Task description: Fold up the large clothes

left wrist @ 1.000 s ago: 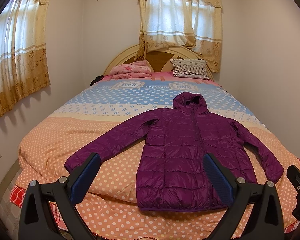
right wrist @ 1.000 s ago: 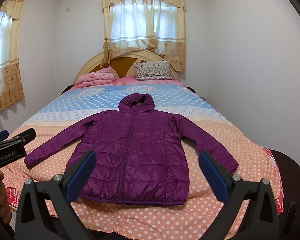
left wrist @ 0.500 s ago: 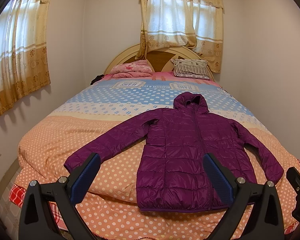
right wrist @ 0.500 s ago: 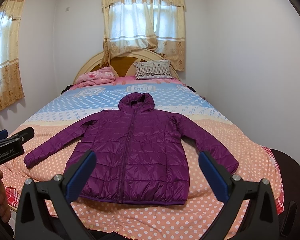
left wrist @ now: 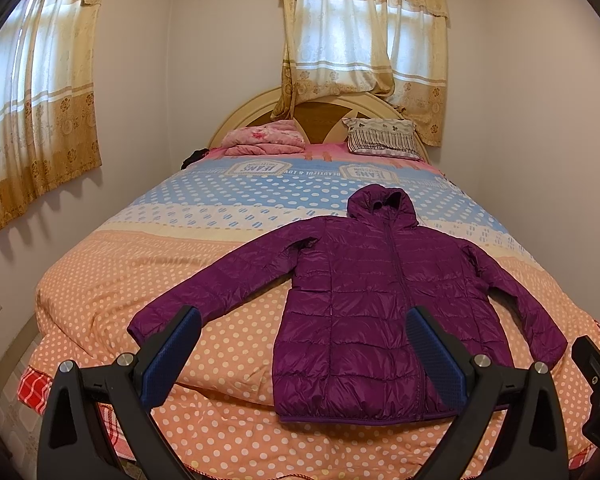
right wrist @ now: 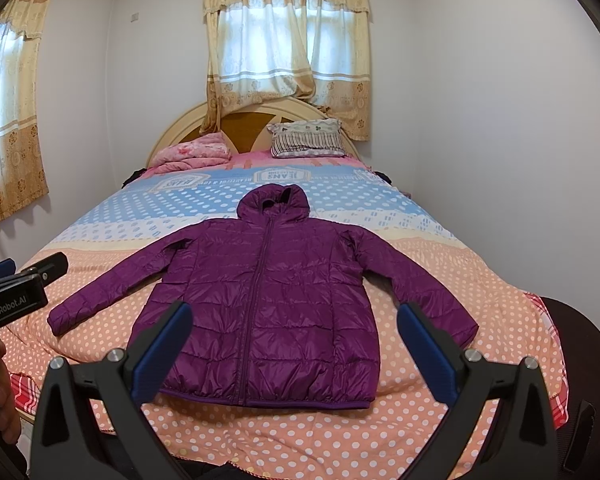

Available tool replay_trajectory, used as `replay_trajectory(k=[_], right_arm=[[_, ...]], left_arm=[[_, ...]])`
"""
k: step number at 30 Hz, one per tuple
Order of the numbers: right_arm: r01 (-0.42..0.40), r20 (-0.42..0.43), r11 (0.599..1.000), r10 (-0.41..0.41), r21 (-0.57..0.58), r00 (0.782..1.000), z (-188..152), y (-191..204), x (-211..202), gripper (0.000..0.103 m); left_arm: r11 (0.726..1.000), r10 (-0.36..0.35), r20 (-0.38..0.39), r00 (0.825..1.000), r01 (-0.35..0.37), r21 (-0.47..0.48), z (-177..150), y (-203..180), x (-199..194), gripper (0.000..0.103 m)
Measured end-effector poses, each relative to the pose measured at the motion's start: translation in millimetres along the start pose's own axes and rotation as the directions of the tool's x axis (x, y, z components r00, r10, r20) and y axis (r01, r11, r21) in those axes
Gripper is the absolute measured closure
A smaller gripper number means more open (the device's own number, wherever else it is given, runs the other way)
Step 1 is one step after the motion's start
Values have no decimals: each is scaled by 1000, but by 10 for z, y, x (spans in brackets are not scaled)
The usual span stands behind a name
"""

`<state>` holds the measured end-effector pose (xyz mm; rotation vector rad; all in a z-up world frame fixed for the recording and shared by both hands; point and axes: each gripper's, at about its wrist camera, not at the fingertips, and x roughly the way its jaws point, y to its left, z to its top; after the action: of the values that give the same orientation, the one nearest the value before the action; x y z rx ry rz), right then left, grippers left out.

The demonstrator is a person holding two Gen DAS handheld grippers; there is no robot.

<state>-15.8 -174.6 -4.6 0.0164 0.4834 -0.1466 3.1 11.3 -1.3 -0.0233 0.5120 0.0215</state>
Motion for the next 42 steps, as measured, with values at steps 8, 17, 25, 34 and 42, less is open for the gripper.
replay_trajectory(k=[8,17,25,34,42], right_arm=[[-1,-2,1000,1,1,1000,-8,5,5,0],[-2,-6,1000,2,2,1000,-46,27,36,0],[-5,-15,1000,5,4,1000,-82,36,69,0],[-5,-66,999,8,41,998,-115,-140,331,0],[64,-171,993,-46,103,984,-292,-639,940,0]], left_arm=[[1000,-1,-2,1000,1,-5,-12,16,14,1],[1000,-2,-4,1000,2,-5,-24,20,20,1],[1000,-4,-13,1000,4,-8,-64,16,60,1],[1000,2,-52,999,-1,5,-102,47,319,1],[1000,3,-131,991,-1,17,-130,-24,997,1]])
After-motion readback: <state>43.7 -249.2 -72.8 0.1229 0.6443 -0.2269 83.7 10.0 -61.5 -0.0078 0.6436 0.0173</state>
